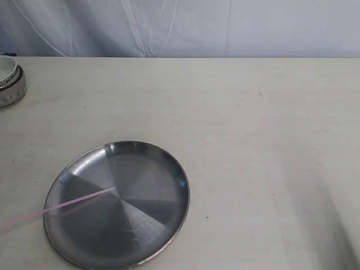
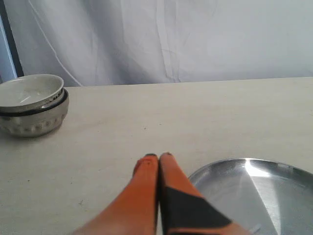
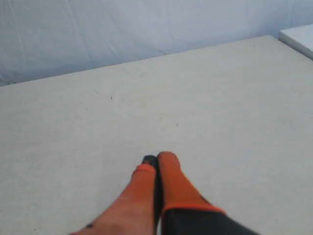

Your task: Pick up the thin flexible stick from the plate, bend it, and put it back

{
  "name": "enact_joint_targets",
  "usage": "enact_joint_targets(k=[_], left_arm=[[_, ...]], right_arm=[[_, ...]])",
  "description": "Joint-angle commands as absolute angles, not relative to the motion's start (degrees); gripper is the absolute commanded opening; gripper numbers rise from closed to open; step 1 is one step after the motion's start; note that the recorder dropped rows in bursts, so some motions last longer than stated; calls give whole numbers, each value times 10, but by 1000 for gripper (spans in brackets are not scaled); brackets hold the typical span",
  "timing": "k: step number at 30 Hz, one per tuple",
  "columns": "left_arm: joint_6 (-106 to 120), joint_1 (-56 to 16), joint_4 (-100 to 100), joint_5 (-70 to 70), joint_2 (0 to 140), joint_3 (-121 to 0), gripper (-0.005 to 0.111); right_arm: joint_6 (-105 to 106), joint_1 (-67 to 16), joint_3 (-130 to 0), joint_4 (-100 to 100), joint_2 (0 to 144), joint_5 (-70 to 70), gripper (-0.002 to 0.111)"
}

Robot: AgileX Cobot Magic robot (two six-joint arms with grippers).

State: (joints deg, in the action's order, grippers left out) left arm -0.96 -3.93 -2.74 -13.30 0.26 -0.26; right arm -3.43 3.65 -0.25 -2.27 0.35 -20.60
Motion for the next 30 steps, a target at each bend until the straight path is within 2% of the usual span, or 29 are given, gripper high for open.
enact_joint_targets(k=[1, 7, 11, 13, 18, 23, 26, 30], left_arm=[[-11, -42, -29, -132, 0, 0, 0], [-11, -42, -29, -132, 0, 0, 0], [-11, -42, -29, -132, 0, 0, 0], [-11, -42, -29, -132, 0, 0, 0], [-11, -42, -29, -132, 0, 0, 0], [-11, -42, -29, -132, 0, 0, 0], [-11, -42, -29, -132, 0, 0, 0], [-11, -42, -29, -132, 0, 0, 0]], right_arm=[[-32, 39, 0, 47, 0, -113, 0], [-118, 39, 0, -191, 0, 156, 0], [-299, 39, 0, -371, 0, 206, 0], [-375, 39, -17, -352, 0, 170, 0], [-377, 39, -105, -153, 27, 139, -1], [-365, 39, -258, 39, 175, -73, -1], [-216, 25, -361, 41, 298, -177, -1], [88, -24, -485, -129, 456, -241, -1]])
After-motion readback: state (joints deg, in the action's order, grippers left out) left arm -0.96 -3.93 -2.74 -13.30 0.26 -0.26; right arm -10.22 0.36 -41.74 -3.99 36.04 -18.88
